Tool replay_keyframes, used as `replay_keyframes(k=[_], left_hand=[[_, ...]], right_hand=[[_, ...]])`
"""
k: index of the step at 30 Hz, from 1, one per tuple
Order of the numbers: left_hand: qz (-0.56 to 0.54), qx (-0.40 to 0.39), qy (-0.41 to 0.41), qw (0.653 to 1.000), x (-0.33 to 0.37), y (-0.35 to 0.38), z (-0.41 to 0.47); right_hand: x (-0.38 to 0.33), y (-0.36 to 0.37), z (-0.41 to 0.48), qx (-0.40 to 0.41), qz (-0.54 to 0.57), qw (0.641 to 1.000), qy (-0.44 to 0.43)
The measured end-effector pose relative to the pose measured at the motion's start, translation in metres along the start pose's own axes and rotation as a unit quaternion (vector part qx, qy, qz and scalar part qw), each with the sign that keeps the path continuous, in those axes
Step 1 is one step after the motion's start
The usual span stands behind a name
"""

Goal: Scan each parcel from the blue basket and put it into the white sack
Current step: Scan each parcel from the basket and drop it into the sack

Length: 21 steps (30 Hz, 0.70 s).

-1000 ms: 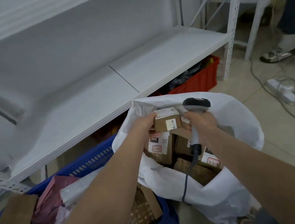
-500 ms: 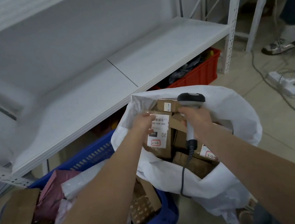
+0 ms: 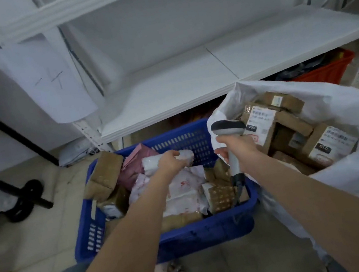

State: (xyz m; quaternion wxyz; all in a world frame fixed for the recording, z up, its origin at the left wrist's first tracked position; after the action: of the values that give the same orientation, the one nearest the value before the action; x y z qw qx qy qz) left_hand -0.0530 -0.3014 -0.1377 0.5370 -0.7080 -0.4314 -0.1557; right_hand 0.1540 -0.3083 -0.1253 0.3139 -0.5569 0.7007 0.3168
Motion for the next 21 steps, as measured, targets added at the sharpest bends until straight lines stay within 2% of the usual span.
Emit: replay_keyframes(k=[6,10,12,14,17,18,21], left_hand=[[0.031,0.057,-0.069,0.996,-0.098,-0.056,0.004],[0.020,0.156,-0.096,0.983,-0.150,-0.107,0.028],[-0.057,0.232,-0.149,0.960,-0.172,-0.132,0.038],[-0.130,0.304,-0.236,0.914,-0.194,-0.154,0.044],[-0.220,0.356,-0.312,0.853,-0.226,-0.173,0.055],[-0.225,0.366,-0.308,0.849,-0.236,-0.179,0.064],[-0.172,0.354,-0.268,0.879,-0.254,-0.196,0.088]], right_hand=[[0.040,0.083,0.004,-0.057,-0.096,0.993,0.021],[0.057,0.138,0.013,-0.054,-0.086,0.995,0.019],[0.065,0.168,0.018,-0.062,-0.075,0.995,0.020],[0.074,0.192,0.025,-0.063,-0.068,0.995,0.021],[0.092,0.217,0.038,-0.065,-0.068,0.995,0.036],[0.096,0.224,0.043,-0.073,-0.069,0.994,0.042],[0.105,0.242,0.058,-0.101,-0.088,0.990,0.051]])
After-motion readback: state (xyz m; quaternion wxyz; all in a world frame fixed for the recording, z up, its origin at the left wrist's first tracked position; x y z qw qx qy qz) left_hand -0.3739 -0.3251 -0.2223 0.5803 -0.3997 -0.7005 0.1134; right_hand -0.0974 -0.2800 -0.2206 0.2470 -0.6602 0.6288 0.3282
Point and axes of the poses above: each hand's wrist, its own z-axis towards the middle knuckle, its own y-axis out of the palm, x = y × z, the point moved 6 cm from there along z, towards the middle knuckle, and after that the axes turned 2 degrees about y, right-handed, at the moved point
